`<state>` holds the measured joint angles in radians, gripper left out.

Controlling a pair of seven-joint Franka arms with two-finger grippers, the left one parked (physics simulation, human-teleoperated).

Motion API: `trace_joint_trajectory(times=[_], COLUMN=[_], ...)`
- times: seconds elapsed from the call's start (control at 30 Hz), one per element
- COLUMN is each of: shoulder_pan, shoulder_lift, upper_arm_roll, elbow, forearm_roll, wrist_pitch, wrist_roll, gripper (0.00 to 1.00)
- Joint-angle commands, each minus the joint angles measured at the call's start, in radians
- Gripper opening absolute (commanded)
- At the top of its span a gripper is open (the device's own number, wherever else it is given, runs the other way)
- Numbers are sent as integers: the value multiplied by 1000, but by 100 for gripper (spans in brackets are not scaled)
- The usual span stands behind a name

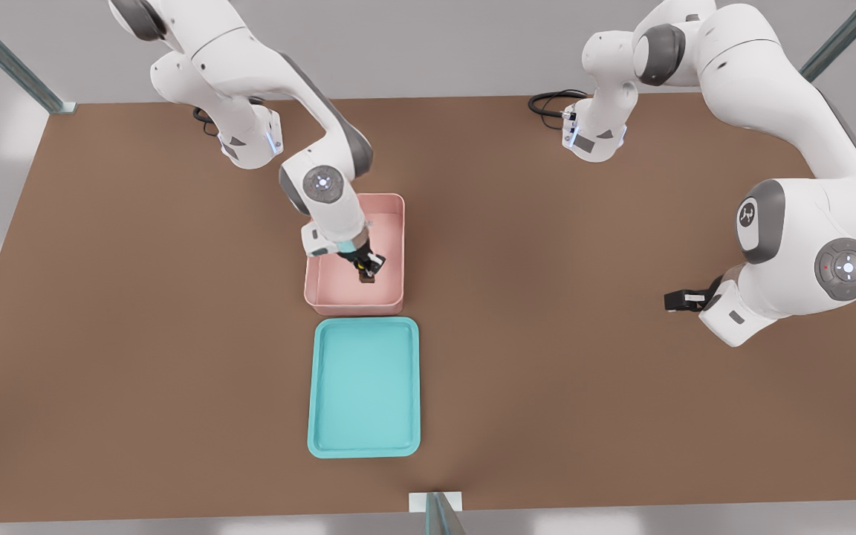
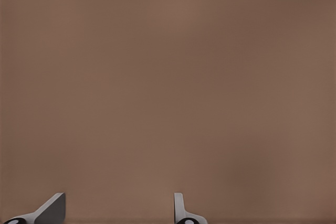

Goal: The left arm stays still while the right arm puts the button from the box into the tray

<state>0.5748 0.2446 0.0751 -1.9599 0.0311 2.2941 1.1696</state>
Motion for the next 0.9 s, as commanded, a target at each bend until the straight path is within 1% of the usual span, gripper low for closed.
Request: trace_joint_trajectory(times=[0.0,0.13,0.2,0.3,0.4,0.43,0.53,0.73,0.8,0.83,0.87], shoulder_pan=[-23,-65,-90,-131,-133,-133,-133,-131,-131,-131,-131], shoulder_lift=[15,160,255,378,481,509,648,742,749,749,748], upper_arm_roll=[2,3,5,3,0,-2,-8,-20,-21,-25,-25], elbow=[65,347,513,702,820,849,961,986,986,986,986], forearm_roll=[9,9,10,7,4,4,1,0,-2,-3,-3], wrist_pitch=[-179,-327,-418,-467,-469,-463,-447,-305,-297,-297,-297], wrist_roll=[39,36,36,30,28,25,25,-5,-5,-8,-10], gripper=[41,41,41,41,41,41,41,42,46,78,100])
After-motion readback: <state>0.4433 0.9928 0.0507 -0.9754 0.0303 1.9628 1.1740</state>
